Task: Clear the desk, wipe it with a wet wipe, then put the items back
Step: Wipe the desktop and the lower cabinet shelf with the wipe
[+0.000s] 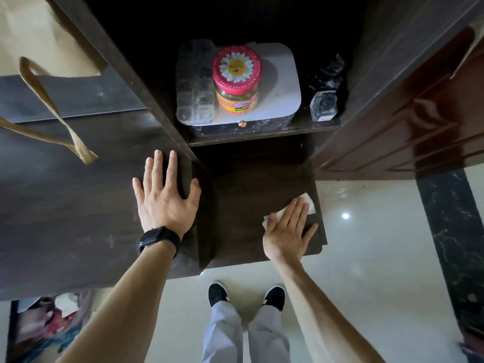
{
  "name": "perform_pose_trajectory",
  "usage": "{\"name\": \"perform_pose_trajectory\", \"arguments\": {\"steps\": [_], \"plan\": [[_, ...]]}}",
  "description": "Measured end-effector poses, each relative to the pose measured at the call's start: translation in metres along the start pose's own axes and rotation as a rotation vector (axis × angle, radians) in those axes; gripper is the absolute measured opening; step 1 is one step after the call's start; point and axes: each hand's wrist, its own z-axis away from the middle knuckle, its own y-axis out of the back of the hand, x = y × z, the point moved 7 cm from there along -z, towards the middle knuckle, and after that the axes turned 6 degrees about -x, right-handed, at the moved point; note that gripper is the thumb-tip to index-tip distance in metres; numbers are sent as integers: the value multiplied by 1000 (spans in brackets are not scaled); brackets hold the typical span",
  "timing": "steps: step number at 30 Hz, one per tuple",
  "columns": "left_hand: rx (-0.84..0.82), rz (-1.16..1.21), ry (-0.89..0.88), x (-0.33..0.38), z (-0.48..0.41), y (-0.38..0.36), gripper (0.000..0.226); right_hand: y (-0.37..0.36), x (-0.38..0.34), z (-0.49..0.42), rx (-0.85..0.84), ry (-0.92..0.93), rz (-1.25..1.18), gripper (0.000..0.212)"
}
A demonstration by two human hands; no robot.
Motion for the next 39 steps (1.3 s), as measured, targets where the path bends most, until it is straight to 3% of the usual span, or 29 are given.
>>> {"name": "perform_pose_trajectory", "arguments": {"steps": [4,11,17,23,30,34,39], "plan": [[-28,5,-2,2,0,0,71,-22,23,53,-49,-36,19,70],[-18,-10,-16,-1,0,-3,70,11,-13,-32,44,-29,18,70],[-33,-4,-32,1,1,-2,71,-17,33,58,24,-105,-6,65],[-16,-5,-26,0,0,-2,71,2,59,9,31,-109,21,65],[-17,-2,-22,2,1,-1,72,-29,52,70,1,-86,7,67],[-24,-8,-25,3,1,-2,73,-16,18,37,-48,-31,25,69],[-26,4,-25,1,1,-3,73,-30,-62,38,-76,200,64,66]]}}
